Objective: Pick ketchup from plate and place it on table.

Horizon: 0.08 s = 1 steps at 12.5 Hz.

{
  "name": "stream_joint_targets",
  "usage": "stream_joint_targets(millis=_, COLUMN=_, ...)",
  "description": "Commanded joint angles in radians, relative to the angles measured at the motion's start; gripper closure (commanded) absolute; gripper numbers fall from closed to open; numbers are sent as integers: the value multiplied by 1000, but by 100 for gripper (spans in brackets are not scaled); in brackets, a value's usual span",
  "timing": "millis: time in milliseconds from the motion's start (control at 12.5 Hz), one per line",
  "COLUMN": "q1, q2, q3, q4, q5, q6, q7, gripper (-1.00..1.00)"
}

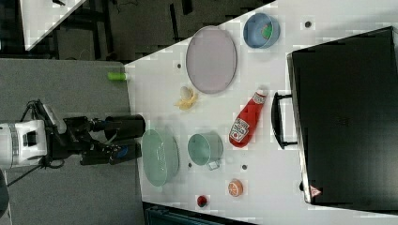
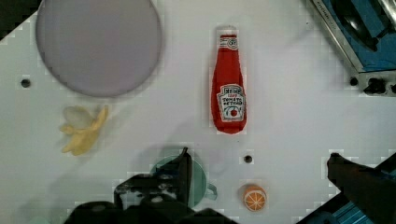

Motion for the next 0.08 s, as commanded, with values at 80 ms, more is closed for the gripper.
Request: stream_joint_targets(millis=80, q1=-4, q2=14, q3=-5, q4=-6, q5=4, q6=-15, q7=38, gripper=-100)
